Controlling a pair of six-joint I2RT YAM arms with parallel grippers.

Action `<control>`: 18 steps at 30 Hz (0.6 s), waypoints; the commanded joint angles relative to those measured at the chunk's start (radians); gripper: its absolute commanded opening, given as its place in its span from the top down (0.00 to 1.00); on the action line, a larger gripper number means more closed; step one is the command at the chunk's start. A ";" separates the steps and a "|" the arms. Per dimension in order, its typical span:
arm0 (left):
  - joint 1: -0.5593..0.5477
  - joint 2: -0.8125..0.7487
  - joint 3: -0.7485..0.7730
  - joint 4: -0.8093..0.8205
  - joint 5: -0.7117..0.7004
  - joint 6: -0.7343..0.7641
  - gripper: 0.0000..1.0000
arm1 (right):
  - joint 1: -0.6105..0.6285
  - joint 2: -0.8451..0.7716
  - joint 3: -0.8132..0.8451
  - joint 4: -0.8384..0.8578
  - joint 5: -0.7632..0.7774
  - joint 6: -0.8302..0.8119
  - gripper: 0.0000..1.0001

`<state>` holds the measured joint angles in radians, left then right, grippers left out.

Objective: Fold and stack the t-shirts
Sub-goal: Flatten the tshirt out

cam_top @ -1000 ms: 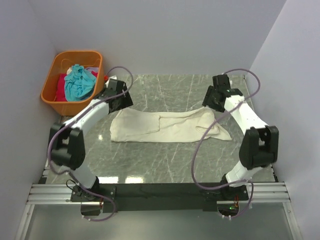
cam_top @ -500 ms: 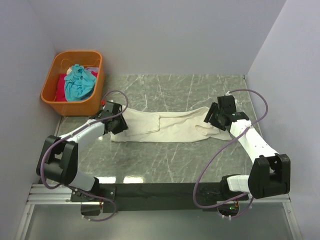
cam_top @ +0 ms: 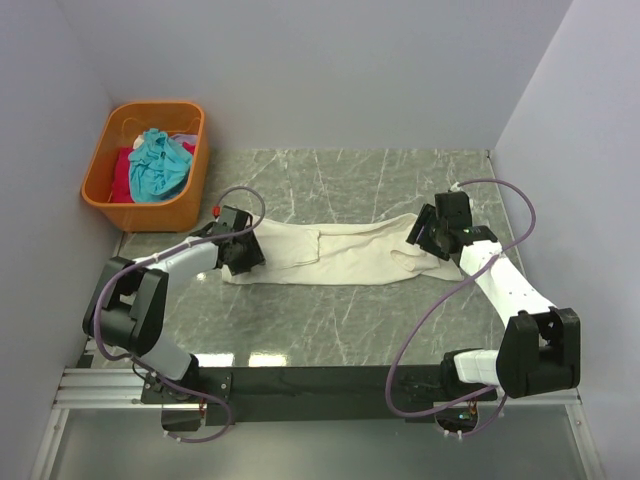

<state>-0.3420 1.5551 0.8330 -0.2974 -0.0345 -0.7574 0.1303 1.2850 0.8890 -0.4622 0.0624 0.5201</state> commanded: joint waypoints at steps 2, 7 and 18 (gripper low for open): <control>-0.006 0.002 0.014 0.003 -0.008 -0.011 0.48 | -0.004 -0.027 0.001 0.034 0.007 0.008 0.31; -0.026 0.008 0.031 0.007 -0.019 -0.010 0.56 | -0.003 -0.023 -0.004 0.040 0.010 0.008 0.32; -0.037 -0.012 0.054 0.003 -0.053 -0.026 0.65 | -0.004 -0.024 -0.005 0.037 0.028 0.004 0.32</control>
<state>-0.3702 1.5757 0.8474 -0.3000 -0.0597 -0.7719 0.1303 1.2850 0.8890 -0.4561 0.0650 0.5201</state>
